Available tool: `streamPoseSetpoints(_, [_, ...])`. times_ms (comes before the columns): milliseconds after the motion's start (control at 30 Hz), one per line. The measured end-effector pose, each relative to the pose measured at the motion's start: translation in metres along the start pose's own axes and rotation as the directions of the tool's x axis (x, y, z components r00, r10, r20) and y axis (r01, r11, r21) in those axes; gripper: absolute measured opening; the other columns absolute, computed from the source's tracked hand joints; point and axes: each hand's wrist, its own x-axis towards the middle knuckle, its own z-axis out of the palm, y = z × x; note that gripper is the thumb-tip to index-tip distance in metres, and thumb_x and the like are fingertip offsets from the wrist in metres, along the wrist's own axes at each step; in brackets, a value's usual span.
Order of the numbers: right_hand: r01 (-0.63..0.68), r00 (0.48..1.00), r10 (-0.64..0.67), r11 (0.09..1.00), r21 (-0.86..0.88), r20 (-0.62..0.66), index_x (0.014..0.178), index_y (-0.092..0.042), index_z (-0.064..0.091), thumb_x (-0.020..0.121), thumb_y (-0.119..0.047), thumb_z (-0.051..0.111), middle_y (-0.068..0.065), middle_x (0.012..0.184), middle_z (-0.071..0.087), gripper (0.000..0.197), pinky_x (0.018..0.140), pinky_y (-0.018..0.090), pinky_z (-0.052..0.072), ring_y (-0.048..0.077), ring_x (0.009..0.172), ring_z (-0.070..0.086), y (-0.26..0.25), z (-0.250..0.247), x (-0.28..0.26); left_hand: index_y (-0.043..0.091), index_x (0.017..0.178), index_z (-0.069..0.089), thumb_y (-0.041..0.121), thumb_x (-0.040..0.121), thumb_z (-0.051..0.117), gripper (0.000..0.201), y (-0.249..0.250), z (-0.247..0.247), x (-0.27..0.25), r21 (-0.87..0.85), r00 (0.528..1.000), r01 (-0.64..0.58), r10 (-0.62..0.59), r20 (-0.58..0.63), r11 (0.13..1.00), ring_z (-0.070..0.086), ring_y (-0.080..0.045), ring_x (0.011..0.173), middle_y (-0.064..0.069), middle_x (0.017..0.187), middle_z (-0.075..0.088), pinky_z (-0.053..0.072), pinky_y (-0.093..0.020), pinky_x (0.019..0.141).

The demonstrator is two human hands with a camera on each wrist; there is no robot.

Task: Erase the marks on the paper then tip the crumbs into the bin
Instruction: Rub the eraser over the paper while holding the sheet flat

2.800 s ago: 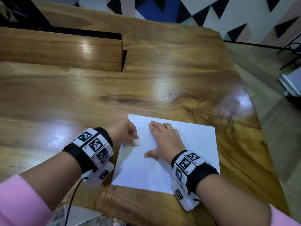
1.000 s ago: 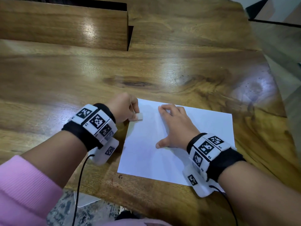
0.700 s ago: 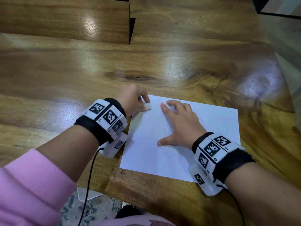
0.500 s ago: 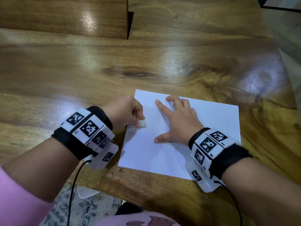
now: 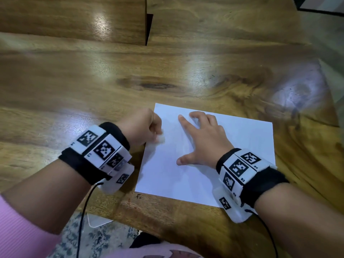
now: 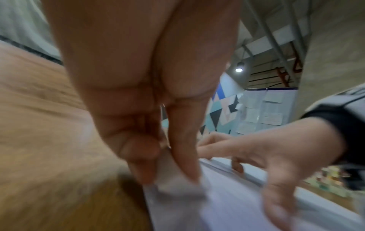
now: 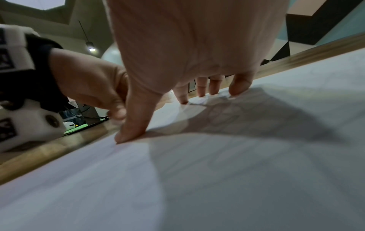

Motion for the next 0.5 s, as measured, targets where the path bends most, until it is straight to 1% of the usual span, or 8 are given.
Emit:
streamPoseSetpoints(67, [0.002, 1.0, -0.002, 1.0, 0.008, 0.0, 0.149, -0.036, 0.005, 0.06, -0.067, 0.071, -0.004, 0.15, 0.007, 0.116, 0.105, 0.038, 0.025, 0.019, 0.135, 0.008, 0.0, 0.0, 0.0, 0.022, 0.054, 0.058, 0.016, 0.068, 0.077, 0.025, -0.001, 0.001, -0.006, 0.032, 0.981, -0.003, -0.003, 0.195, 0.999, 0.052, -0.015, 0.062, -0.007, 0.069, 0.065, 0.038, -0.02, 0.055])
streamPoseSetpoints(100, [0.003, 1.0, -0.003, 1.0, 0.013, 0.0, 0.149, -0.036, 0.004, 0.06, -0.067, 0.071, -0.004, 0.15, 0.007, 0.116, 0.105, 0.038, 0.024, 0.019, 0.135, 0.007, 0.001, 0.0, 0.0, 0.022, 0.054, 0.058, 0.016, 0.068, 0.077, 0.024, 0.0, 0.0, -0.003, 0.033, 0.98, -0.003, -0.004, 0.197, 0.999, 0.052, -0.014, 0.061, -0.006, 0.067, 0.064, 0.038, -0.02, 0.055])
streamPoseSetpoints(167, [0.005, 1.0, -0.005, 1.0, 0.02, 0.003, 0.15, -0.036, 0.005, 0.06, -0.067, 0.072, -0.005, 0.151, 0.007, 0.116, 0.106, 0.038, 0.024, 0.018, 0.136, 0.007, 0.0, -0.001, -0.001, 0.019, 0.057, 0.06, 0.013, 0.069, 0.076, 0.021, 0.004, -0.001, 0.01, -0.013, 1.0, 0.014, -0.014, 0.028, 1.0, 0.051, -0.014, 0.06, -0.003, 0.063, 0.06, 0.037, -0.018, 0.053])
streamPoseSetpoints(267, [-0.004, 1.0, 0.004, 0.999, 0.046, -0.01, 0.151, -0.03, 0.005, 0.059, -0.065, 0.074, -0.006, 0.152, 0.009, 0.119, 0.107, 0.036, 0.023, 0.016, 0.137, 0.008, 0.0, -0.001, -0.002, 0.008, 0.073, 0.068, 0.014, 0.071, 0.074, 0.009, 0.017, -0.001, 0.021, -0.025, 0.974, 0.023, -0.028, -0.225, 0.999, 0.052, -0.018, 0.067, -0.004, 0.067, 0.058, 0.035, -0.021, 0.056])
streamPoseSetpoints(300, [-0.006, 1.0, 0.007, 0.998, 0.057, -0.016, 0.151, -0.028, 0.006, 0.059, -0.064, 0.075, -0.007, 0.153, 0.009, 0.12, 0.106, 0.035, 0.023, 0.016, 0.137, 0.008, 0.0, 0.0, -0.003, 0.008, 0.072, 0.067, 0.015, 0.071, 0.074, 0.01, 0.017, 0.0, 0.018, -0.012, 0.979, 0.019, -0.021, -0.202, 1.0, 0.051, -0.017, 0.065, -0.003, 0.066, 0.057, 0.035, -0.021, 0.056])
streamPoseSetpoints(367, [-0.004, 1.0, 0.005, 0.998, 0.061, -0.021, 0.151, -0.026, 0.006, 0.06, -0.063, 0.075, -0.008, 0.154, 0.009, 0.12, 0.106, 0.035, 0.023, 0.015, 0.138, 0.009, 0.001, 0.0, -0.003, 0.013, 0.065, 0.063, 0.014, 0.071, 0.074, 0.013, 0.016, 0.003, 0.006, 0.01, 1.0, 0.008, -0.008, 0.003, 1.0, 0.048, -0.012, 0.057, 0.001, 0.06, 0.055, 0.035, -0.019, 0.052])
streamPoseSetpoints(433, [0.0, 1.0, 0.001, 0.999, 0.046, -0.022, 0.151, -0.025, 0.006, 0.06, -0.064, 0.074, -0.007, 0.154, 0.009, 0.12, 0.107, 0.035, 0.023, 0.016, 0.139, 0.009, 0.001, 0.0, -0.003, 0.017, 0.062, 0.061, 0.014, 0.07, 0.076, 0.016, 0.016, 0.003, 0.001, 0.047, 0.985, 0.014, -0.022, 0.172, 0.999, 0.047, -0.008, 0.053, 0.006, 0.056, 0.054, 0.036, -0.017, 0.05])
streamPoseSetpoints(500, [0.001, 1.0, 0.0, 1.0, 0.029, -0.015, 0.151, -0.025, 0.005, 0.061, -0.065, 0.073, -0.006, 0.154, 0.009, 0.12, 0.107, 0.036, 0.024, 0.017, 0.138, 0.009, 0.0, -0.001, -0.003, 0.017, 0.064, 0.063, 0.014, 0.07, 0.075, 0.013, 0.021, -0.001, 0.013, 0.046, 0.996, 0.006, -0.01, 0.09, 0.999, 0.049, -0.01, 0.054, 0.005, 0.058, 0.055, 0.037, -0.017, 0.05])
